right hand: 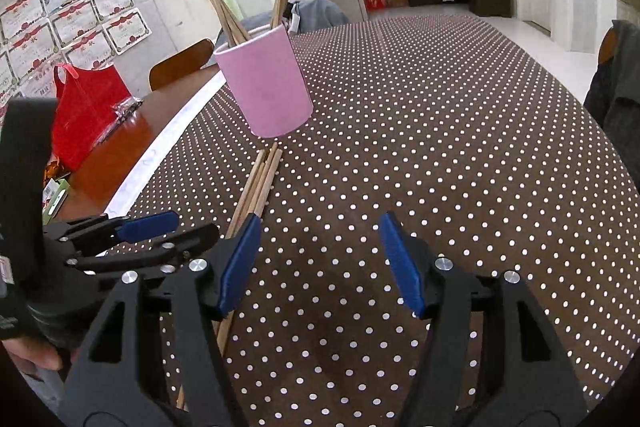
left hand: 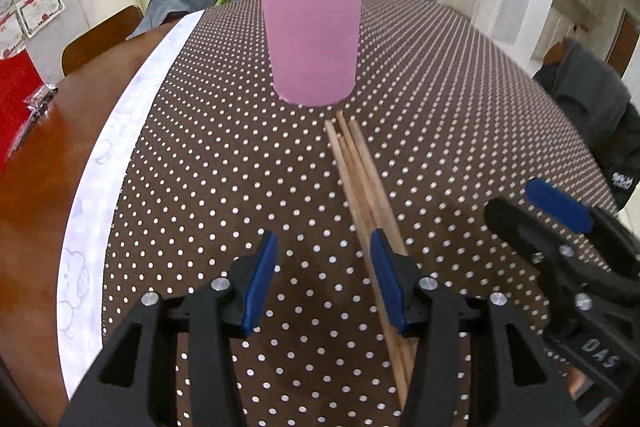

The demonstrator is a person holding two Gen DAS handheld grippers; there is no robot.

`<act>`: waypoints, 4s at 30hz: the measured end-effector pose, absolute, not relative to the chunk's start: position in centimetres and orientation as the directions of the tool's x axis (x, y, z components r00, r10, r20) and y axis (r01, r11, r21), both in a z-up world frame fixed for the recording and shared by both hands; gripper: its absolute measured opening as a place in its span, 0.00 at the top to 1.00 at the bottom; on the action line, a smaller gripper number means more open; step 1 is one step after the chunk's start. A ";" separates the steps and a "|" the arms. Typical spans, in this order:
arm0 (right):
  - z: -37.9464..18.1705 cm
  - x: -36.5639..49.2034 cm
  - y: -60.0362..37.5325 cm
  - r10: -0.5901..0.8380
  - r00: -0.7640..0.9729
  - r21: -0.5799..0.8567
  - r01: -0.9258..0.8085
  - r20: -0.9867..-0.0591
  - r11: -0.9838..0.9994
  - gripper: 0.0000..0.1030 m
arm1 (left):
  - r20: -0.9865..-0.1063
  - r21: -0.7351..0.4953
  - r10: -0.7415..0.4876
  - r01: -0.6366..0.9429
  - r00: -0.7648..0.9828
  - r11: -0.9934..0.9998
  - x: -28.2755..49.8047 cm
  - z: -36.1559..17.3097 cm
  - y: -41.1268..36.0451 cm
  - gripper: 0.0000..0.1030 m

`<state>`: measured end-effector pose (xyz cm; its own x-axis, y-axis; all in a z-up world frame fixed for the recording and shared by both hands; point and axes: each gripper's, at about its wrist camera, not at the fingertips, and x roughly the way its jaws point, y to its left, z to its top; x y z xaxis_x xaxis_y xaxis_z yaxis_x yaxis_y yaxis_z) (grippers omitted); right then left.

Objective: Organize utensils
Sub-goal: 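Move both open tools back down to the chopstick pile, then grasp a chopstick with the left tool while the right tool grasps another, then lift both held chopsticks upright and carry them above the pink cup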

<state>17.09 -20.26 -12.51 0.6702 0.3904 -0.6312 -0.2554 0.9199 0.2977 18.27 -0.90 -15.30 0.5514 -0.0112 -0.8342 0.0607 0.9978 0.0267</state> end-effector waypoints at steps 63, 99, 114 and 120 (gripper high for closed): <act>-12.7 24.1 -12.0 0.294 0.355 0.181 -0.318 -0.887 0.931 0.65 | -0.849 -0.213 -0.177 -0.016 0.498 0.977 21.8 -17.1 5.2 0.93; -13.0 25.6 -10.3 0.245 0.333 0.094 -0.410 -0.910 0.907 0.92 | -0.851 -0.210 -0.183 0.000 0.492 0.978 22.5 -16.6 4.8 0.94; -8.1 22.5 -19.4 0.497 0.489 0.320 -0.402 -0.717 0.858 0.94 | -0.635 -0.247 -0.310 0.194 0.707 0.949 18.3 -8.6 1.6 0.94; -4.0 21.6 -20.7 0.549 0.600 0.348 -0.426 -0.582 0.835 0.94 | -0.452 -0.209 -0.312 0.241 0.836 0.948 17.7 -4.8 0.6 0.94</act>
<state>21.56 -20.69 -3.98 0.5998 0.5489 -0.5822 -0.4262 0.8350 0.3481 17.67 0.63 -4.79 0.8358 -0.3122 -0.4517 0.2410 0.9477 -0.2090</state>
